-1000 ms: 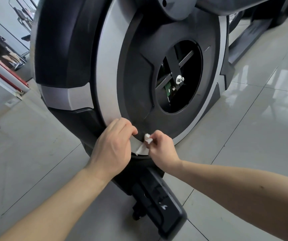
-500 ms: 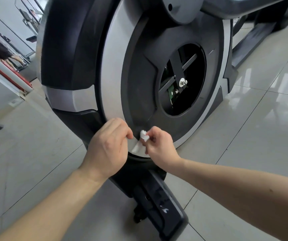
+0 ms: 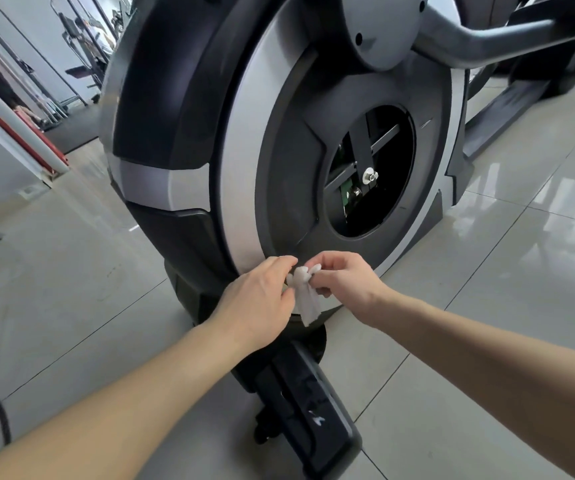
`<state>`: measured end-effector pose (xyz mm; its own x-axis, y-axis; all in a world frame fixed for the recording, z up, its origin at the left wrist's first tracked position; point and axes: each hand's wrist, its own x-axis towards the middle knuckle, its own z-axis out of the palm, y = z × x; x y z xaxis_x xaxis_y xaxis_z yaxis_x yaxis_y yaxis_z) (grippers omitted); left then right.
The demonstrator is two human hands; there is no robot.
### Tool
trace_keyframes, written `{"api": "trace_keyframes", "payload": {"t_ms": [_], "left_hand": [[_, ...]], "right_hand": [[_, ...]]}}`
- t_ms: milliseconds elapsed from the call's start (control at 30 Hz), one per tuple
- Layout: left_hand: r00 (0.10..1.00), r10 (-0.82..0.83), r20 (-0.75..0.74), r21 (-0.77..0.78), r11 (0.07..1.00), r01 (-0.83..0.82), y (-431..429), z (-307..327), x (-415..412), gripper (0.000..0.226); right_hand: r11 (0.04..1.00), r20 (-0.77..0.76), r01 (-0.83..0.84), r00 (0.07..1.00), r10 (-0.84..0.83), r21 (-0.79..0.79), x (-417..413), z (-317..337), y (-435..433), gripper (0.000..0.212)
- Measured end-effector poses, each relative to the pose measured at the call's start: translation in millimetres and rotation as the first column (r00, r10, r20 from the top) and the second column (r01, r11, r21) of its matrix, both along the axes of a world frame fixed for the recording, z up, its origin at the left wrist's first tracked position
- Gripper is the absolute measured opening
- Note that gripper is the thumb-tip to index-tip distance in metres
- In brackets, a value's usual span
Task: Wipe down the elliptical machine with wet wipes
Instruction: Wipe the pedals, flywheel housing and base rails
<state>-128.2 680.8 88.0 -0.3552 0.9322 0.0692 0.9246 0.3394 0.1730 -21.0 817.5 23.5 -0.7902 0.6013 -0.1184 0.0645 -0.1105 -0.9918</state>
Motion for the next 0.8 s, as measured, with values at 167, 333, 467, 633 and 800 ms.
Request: {"api": "trace_keyframes", "payload": {"t_ms": [167,333,467,633,800], "left_hand": [[0.999,-0.015,0.035,0.141,0.99,0.01,-0.2,2.7,3.2,0.01],[0.999,-0.018,-0.033,0.168,0.986,0.023,-0.4,4.2,5.1,0.008],[0.995,-0.01,-0.096,0.106,0.994,0.02,-4.7,4.3,3.8,0.014],[0.991,-0.013,-0.13,0.084,0.996,0.024,-8.3,4.2,0.1,0.026],[0.993,-0.039,-0.111,0.149,0.987,0.055,-7.3,7.4,-5.8,0.024]], "right_hand": [[0.999,-0.092,0.027,0.995,-0.029,-0.022,0.5,3.6,1.9,0.014],[0.984,0.036,0.145,0.988,-0.149,0.105,-7.4,-0.6,-3.6,0.014],[0.977,0.181,0.195,0.961,-0.208,0.089,-16.0,-4.4,-6.6,0.007],[0.947,0.25,0.322,0.917,-0.311,-0.003,-29.5,-9.4,-11.1,0.008],[0.929,0.031,0.369,0.929,-0.37,0.039,-48.1,0.8,-48.8,0.009]]}}
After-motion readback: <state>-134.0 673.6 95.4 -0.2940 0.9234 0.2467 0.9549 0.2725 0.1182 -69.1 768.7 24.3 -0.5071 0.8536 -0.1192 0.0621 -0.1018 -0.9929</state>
